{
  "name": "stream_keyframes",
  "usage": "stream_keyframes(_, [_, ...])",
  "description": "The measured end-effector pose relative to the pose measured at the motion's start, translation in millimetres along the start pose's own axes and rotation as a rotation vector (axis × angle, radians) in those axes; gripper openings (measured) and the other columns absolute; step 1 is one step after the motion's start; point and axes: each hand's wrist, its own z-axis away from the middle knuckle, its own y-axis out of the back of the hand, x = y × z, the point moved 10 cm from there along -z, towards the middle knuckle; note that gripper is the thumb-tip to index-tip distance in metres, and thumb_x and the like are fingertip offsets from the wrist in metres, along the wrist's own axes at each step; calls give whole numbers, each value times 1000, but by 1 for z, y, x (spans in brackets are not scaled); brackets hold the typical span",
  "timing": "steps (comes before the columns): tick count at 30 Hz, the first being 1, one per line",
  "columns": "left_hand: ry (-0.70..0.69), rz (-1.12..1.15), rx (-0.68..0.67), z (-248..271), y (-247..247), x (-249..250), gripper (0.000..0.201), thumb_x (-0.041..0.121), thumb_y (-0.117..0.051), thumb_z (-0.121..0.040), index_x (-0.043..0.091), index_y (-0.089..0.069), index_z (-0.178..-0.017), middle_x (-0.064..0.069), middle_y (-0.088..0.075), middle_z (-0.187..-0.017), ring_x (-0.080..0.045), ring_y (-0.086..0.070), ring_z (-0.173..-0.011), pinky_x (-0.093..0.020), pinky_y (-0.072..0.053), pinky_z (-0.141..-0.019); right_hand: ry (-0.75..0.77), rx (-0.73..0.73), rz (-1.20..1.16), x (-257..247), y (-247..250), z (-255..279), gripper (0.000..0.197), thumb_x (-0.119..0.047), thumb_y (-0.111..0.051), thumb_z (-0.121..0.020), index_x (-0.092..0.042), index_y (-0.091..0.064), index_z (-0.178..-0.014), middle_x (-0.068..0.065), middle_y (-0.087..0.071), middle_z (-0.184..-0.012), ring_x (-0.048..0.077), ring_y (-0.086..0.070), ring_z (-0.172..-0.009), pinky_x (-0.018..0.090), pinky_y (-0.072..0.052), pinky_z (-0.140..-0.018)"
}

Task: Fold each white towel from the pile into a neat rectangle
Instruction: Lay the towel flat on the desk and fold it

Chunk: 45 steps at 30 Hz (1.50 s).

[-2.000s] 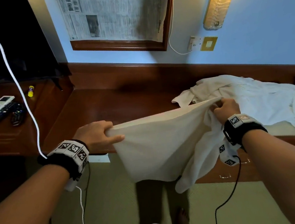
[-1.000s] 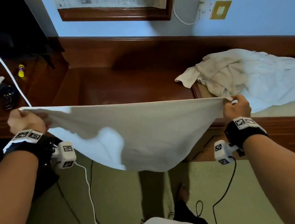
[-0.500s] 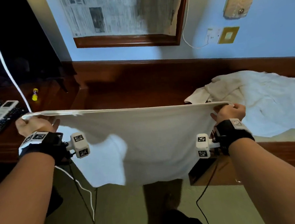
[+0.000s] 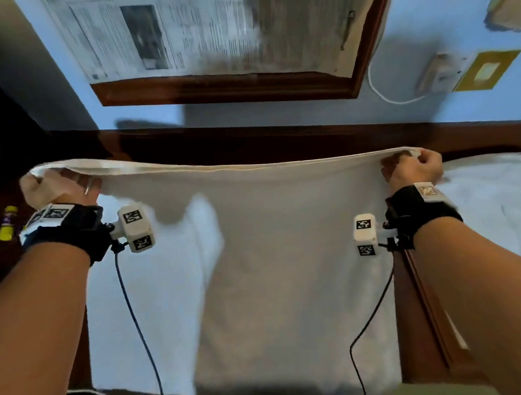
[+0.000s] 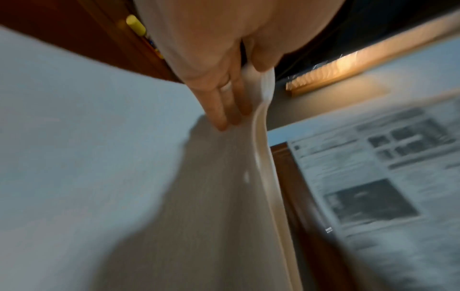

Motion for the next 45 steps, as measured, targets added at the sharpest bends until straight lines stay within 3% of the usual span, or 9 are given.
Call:
stream_keyframes(4, [127,-396,-192,-11,-26,-59,28,47,-54,-75,26,-63,-91,6,-61,-111,-17,-61,-110,-32,-46,-94,57,-127,289,51,-43,-44,29,-19,-62,-86,-25,-57,-114,6,-69,-102,23,-69,-84,42,-59,-81])
stream_keyframes(7, [-19,-1053,-309,-5,-1,-117,56,42,-64,-82,21,-59,-133,-8,-66,-122,-26,-62,-110,-45,-47,-99,132,-362,720,118,-47,-17,32,-20,-58,-94,-17,-58,-126,7,-66,-111,23,-62,-92,33,-50,-82])
stream_keyframes(9, [-58,-1454,-442,4,39,-166,60,38,-70,-91,23,-50,-145,-16,-56,-142,-33,-54,-129,-48,-42,-109,158,-627,999,181,-37,25,39,-23,-59,-97,-15,-55,-135,10,-59,-128,27,-57,-114,34,-45,-94])
stream_keyframes(12, [48,-2100,-702,29,118,-227,83,65,-58,-89,43,-16,-157,0,-14,-167,-30,-13,-153,-55,-20,-121,186,-1003,1482,272,6,92,62,-47,-47,-99,-30,-24,-155,7,-10,-165,32,-12,-151,49,-23,-119])
stream_keyframes(14, [111,-2334,-775,41,161,-236,90,83,-42,-83,56,12,-150,10,17,-166,-31,10,-153,-63,-10,-118,128,-1087,1641,300,40,119,71,-61,-33,-98,-42,6,-155,0,25,-163,34,15,-151,58,-8,-120])
stream_keyframes(18, [121,-2387,-784,37,172,-236,95,95,-28,-70,63,24,-142,15,31,-161,-37,14,-151,-68,-13,-115,156,-1093,1691,303,48,126,76,-70,-22,-94,-45,25,-149,-2,41,-155,37,27,-146,65,-5,-118])
stream_keyframes(28, [-36,-2182,-875,-19,83,-259,91,70,-61,-83,50,-11,-156,11,11,-167,-32,6,-154,-64,-7,-119,138,-971,1651,296,-44,55,75,-65,-38,-95,-42,1,-155,-1,21,-164,33,19,-150,67,-3,-117])
stream_keyframes(36, [100,-2372,-904,74,188,-245,94,95,-25,-71,61,24,-144,12,39,-158,-38,19,-150,-72,-10,-114,22,-1121,1679,307,47,138,80,-79,-22,-89,-50,25,-147,-6,48,-150,36,35,-142,69,1,-115])
stream_keyframes(45, [26,-2335,-902,5,108,-269,100,93,-40,-70,59,12,-149,14,24,-164,-33,14,-153,-71,-7,-115,110,-1053,1640,305,-40,74,82,-74,-37,-90,-47,9,-153,-3,32,-160,34,27,-147,69,4,-114])
